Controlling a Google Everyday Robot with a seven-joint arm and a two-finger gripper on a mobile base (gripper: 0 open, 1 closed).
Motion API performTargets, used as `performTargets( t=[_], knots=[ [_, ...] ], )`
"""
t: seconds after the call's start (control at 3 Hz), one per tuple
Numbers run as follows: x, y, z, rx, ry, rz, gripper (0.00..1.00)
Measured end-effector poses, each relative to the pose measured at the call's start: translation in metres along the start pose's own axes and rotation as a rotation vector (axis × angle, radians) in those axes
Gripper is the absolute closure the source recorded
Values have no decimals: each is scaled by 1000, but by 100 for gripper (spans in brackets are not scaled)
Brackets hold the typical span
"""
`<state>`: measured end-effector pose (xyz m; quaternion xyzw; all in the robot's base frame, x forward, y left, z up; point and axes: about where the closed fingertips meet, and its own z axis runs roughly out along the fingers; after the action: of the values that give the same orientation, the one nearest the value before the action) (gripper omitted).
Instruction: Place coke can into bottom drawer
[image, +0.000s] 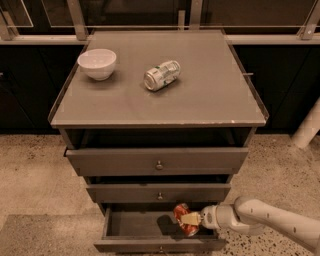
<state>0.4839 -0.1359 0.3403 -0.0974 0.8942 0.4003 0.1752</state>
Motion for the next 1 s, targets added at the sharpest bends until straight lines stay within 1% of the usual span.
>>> performTargets(
  t=[0.33, 1.0],
  knots=[
    [4, -13, 8, 26, -27, 40, 100],
    [21, -80, 57, 82, -67, 192, 100]
  ],
)
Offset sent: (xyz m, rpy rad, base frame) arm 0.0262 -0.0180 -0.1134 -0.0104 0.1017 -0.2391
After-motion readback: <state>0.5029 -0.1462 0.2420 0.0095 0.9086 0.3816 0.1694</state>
